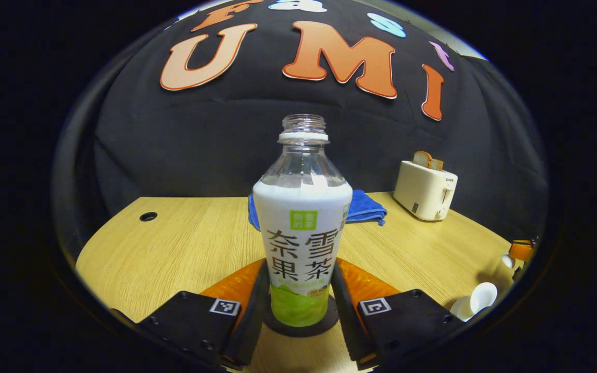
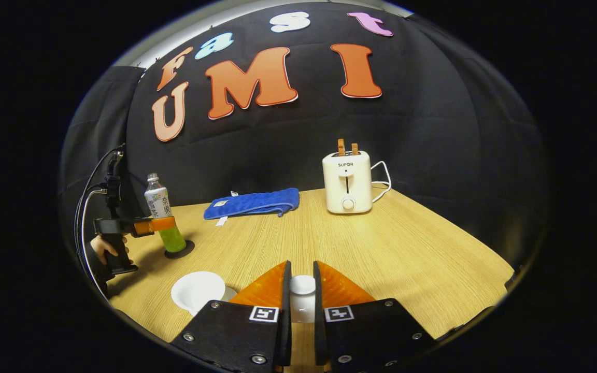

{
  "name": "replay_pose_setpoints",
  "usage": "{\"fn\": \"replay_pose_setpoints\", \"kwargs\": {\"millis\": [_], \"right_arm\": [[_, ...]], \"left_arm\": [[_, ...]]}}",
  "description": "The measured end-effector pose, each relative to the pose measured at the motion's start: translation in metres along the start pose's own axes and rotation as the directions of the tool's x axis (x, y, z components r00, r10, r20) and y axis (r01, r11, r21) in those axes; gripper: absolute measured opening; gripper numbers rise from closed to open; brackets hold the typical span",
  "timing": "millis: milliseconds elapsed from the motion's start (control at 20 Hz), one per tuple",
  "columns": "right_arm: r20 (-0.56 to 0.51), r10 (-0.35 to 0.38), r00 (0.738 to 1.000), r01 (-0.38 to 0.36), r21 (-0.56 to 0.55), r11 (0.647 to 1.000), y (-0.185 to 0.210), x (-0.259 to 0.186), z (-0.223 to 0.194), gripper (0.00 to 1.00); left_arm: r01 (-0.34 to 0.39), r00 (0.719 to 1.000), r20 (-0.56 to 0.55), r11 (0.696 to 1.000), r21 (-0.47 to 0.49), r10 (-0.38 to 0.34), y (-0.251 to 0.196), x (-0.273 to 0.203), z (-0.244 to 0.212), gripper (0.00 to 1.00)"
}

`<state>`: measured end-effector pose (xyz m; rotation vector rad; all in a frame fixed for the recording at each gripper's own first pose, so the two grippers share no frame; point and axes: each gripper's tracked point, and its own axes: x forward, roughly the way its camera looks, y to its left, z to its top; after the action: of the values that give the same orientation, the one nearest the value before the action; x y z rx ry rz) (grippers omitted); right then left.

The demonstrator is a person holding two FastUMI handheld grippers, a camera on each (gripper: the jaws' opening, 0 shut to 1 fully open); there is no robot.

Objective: Open the teacup lid with one hand, grasp the water bottle and pour water into the teacup with the other hand; after pouring, place the water bottle on the coaster and then close the teacup lid.

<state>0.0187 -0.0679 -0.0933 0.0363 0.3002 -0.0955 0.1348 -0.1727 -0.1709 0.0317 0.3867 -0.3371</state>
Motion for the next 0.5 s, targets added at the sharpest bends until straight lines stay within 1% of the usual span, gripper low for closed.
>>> {"fn": "replay_pose_setpoints", "kwargs": {"millis": [150, 250, 500], "right_arm": [[-0.003, 0.002, 1.000, -0.002, 0.001, 1.000, 0.0001, -0.0003, -0.0008, 0.18], [-0.001, 0.007, 1.000, -0.007, 0.004, 1.000, 0.0023, -0.0006, 0.0000, 0.18], [-0.001, 0.011, 1.000, -0.011, -0.002, 1.000, 0.0046, -0.0011, -0.0005, 0.18]], "left_arm": [[0.005, 1.000, 0.021, 0.999, -0.032, -0.005, -0.0022, 0.0003, 0.0007, 0.69], [0.010, 1.000, 0.027, 0.999, -0.041, -0.009, -0.0031, 0.0010, 0.0005, 0.69], [0.007, 1.000, -0.003, 1.000, 0.003, -0.007, -0.0012, 0.0009, -0.0017, 0.70]]}}
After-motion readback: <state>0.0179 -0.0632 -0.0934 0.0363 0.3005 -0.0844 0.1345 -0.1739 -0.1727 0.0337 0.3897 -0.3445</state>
